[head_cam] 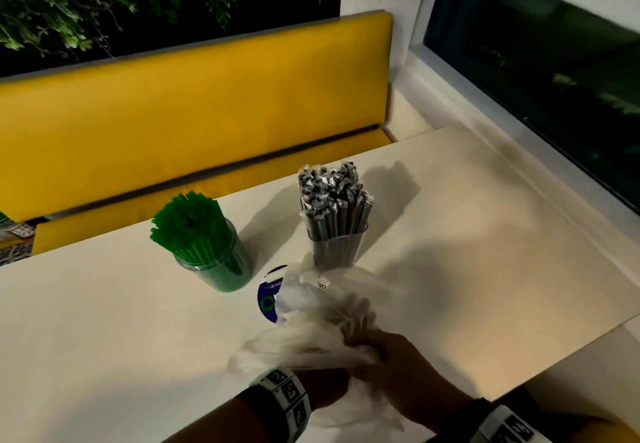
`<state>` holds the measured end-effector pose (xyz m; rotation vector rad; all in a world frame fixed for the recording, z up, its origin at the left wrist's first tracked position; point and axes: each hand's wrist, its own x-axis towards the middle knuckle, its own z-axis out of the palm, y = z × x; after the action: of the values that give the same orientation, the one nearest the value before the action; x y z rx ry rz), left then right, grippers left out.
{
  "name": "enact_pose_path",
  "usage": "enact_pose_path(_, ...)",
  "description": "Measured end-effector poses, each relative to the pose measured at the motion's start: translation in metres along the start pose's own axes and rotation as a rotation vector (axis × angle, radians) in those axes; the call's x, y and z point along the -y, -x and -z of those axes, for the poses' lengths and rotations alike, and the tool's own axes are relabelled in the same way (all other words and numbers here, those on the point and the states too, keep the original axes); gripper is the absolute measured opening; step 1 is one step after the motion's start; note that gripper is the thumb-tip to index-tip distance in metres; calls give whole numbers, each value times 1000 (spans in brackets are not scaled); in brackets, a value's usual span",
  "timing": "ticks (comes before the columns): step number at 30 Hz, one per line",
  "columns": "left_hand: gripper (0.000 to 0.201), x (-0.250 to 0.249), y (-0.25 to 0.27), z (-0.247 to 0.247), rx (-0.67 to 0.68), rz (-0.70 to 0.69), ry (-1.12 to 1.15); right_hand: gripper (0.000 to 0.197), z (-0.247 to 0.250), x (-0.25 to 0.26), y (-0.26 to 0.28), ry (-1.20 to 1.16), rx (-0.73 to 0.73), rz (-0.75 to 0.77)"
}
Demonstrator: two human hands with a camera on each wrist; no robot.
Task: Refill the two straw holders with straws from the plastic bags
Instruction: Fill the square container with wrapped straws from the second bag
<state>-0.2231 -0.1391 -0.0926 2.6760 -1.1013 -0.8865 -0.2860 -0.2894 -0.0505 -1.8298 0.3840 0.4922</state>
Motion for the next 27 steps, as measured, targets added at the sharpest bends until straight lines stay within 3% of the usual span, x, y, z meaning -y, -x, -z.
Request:
enact_pose_path(2, 22, -8, -7, 10, -13, -188, -123, 26, 7, -1, 2, -78, 19, 12)
enact_pose_path(3, 28, -7, -10, 8, -28, -162, -15, 19, 12, 0, 4, -157, -33, 12)
enact_pose_path(4, 33, -7, -13, 9, 58, -81, 49, 16, 17, 1, 5, -271, -126, 26)
enact_pose_path(6, 32, -8, -21, 12, 97, 11, 23, 37, 27, -8, 4, -328, -379, -18)
enact_pose_path(7, 33, -10, -21, 17, 86, 6, -37, 40, 30, -13, 1, -260, -408, -94)
enact_pose_path(10, 38, -11, -22, 32, 107, 22, -65, 25, 31, -32, -16, 35, -152, -440)
enact_pose_path(12, 38, -11, -22, 32, 97, 28, -60, 11, 30, -33, -27, 4, -40, -556)
enact_pose_path(16, 45, -10, -13, 38, 193, -103, -188, 15, 34, -29, -40, -130, -68, -435)
enact_pose_path(18, 39, -4, -14, 35, 104, -135, -173, 19, 40, -33, -44, -162, -158, -422)
enact_pose_path(21, 36, 2, -10, 46, -2, -70, -43, 15, 50, -42, -50, -74, -196, -398)
enact_pose_path(24, 43, -1, 5, 64, -109, -78, -122, 26, 58, -42, -58, 108, -227, -341)
enact_pose_path(25, 44, -2, 10, 70, -164, -64, -118, 23, 62, -38, -58, 173, -297, -289)
enact_pose_path(27, 45, 2, 11, 74, -242, -95, -51, 25, 73, -18, -49, 33, -479, -83)
